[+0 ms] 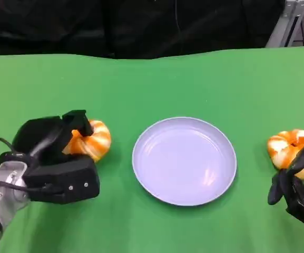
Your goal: Grasp the bread from the table and place it into the plate.
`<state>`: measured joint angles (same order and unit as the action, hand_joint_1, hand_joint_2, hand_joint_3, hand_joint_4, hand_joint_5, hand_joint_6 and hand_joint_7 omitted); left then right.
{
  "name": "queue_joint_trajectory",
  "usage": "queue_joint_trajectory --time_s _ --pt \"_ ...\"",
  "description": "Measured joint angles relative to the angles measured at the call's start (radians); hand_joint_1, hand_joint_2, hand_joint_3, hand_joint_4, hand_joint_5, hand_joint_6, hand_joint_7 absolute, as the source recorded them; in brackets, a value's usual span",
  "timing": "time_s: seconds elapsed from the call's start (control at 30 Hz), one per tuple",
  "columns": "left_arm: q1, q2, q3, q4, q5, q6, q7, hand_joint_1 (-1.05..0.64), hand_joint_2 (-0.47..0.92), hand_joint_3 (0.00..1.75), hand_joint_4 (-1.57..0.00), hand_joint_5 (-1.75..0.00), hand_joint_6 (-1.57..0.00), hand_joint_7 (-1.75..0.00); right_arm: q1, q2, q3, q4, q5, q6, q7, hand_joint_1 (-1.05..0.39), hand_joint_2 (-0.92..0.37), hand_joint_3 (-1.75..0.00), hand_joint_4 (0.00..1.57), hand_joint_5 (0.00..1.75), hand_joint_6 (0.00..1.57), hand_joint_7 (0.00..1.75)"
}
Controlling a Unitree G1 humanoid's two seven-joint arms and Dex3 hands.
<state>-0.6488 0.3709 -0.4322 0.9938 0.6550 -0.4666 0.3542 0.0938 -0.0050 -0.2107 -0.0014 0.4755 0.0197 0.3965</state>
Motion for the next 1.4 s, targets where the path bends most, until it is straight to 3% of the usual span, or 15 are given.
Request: queue_joint_trajectory --time_s 0.1,0.33,0.57,0.83,0.93,0.97,1.03,1.3,1.4 --pt "0.000 0.004 0.006 -0.052 -0.001 -0.007 -0.004 -0.09 0.83 0.54 -0.62 -1.75 -0.61 -1.64 0.000 0.000 0.000 0.000 0.000 0.000 0.000 -0.08 -0.63 -1.08 0.79 1.75 0.71 1.57" --pt "-0.005 -0.021 0.005 -0.194 0.002 -0.002 -0.052 -0.08 0.75 0.59 -0.62 -1.75 -0.57 -1.73 -0.002 0.000 0.000 0.001 0.000 0.000 0.000 -0.08 -0.62 -1.09 0.79 1.75 0.72 1.56" --pt "-0.034 -0.074 -0.013 -0.245 0.007 0.022 -0.129 -0.12 0.84 0.45 -0.63 -1.75 -0.58 -1.70 -0.002 0.000 0.001 0.001 0.000 0.000 0.001 -0.09 -0.62 -1.09 0.79 1.75 0.71 1.57" --pt "-0.107 -0.180 -0.075 -0.224 0.044 0.021 -0.144 -0.16 0.92 0.29 -0.64 -1.75 -0.58 -1.66 -0.003 0.007 0.008 0.002 0.000 -0.003 0.002 -0.08 -0.64 -1.10 0.78 1.75 0.70 1.57" --pt "-0.130 -0.215 -0.100 -0.204 0.064 0.048 -0.174 -0.13 0.92 0.26 -0.64 -1.75 -0.61 -1.58 -0.003 0.008 0.010 0.003 -0.003 -0.008 0.002 -0.07 -0.64 -1.10 0.78 1.75 0.69 1.58" --pt "-0.136 -0.222 -0.106 -0.202 0.072 0.057 -0.181 -0.12 0.92 0.22 -0.66 -1.75 -0.67 -1.43 -0.003 0.008 0.010 0.004 -0.002 -0.011 0.002 -0.07 -0.64 -1.10 0.78 1.75 0.69 1.58" --pt "-0.151 -0.235 -0.119 -0.196 0.085 0.073 -0.191 -0.11 0.92 0.20 -0.67 -1.75 -0.71 -1.35 -0.003 0.008 0.010 0.006 -0.003 -0.015 0.002 -0.08 -0.64 -1.09 0.78 1.75 0.69 1.59" --pt "-0.177 -0.251 -0.128 -0.183 0.090 0.087 -0.200 -0.11 0.91 0.17 -0.68 -1.75 -0.74 -1.25 -0.003 0.008 0.014 0.006 -0.003 -0.015 0.002 -0.08 -0.64 -1.09 0.78 1.75 0.69 1.59" --pt "-0.187 -0.260 -0.141 -0.156 0.101 0.087 -0.193 -0.09 0.88 0.06 -0.72 -1.71 -0.96 -0.67 -0.004 0.009 0.014 0.008 -0.003 -0.019 0.002 -0.08 -0.63 -1.08 0.78 1.75 0.70 1.59"
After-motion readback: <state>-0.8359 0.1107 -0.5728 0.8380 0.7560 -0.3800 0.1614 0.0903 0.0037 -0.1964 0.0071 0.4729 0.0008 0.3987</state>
